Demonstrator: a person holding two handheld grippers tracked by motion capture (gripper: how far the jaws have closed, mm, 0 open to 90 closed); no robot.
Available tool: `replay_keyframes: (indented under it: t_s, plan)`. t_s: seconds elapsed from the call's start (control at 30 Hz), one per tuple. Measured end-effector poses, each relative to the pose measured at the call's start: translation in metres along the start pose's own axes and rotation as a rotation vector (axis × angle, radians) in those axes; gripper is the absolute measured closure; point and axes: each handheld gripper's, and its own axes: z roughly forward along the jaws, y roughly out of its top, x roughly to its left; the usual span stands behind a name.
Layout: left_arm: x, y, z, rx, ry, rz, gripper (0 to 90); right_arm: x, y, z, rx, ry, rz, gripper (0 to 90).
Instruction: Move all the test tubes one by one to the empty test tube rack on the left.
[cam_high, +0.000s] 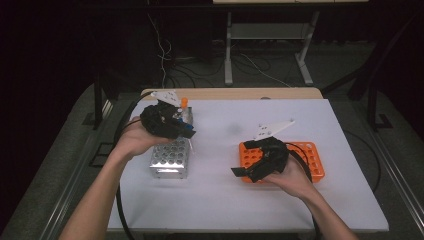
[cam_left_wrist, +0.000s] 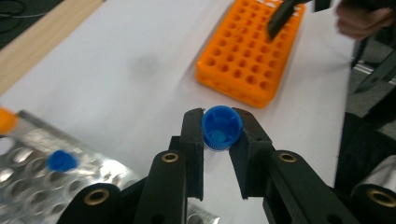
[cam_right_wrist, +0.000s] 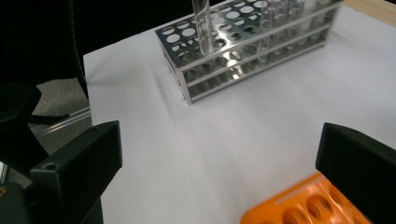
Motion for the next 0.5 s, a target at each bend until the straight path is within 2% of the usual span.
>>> replay_keyframes:
  t_s: [0.13, 0.3, 0.4, 0.5]
  plan:
    - [0.009, 0.000, -0.005, -0.004, 0.037, -0.009, 74.7, -0.002, -0.011, -0.012, -0.012, -0.009, 0.024, 0.1]
    - [0.020, -0.001, -0.005, -0.008, 0.062, -0.025, 74.8, -0.005, -0.026, -0.023, -0.022, -0.012, 0.057, 0.1]
    - [0.028, -0.003, -0.003, -0.017, 0.079, -0.035, 74.8, -0.006, -0.035, -0.028, -0.026, -0.012, 0.074, 0.1]
    - [0.036, -0.006, 0.002, 0.001, 0.097, -0.045, 74.8, -0.006, -0.043, -0.032, -0.029, -0.007, 0.080, 0.2]
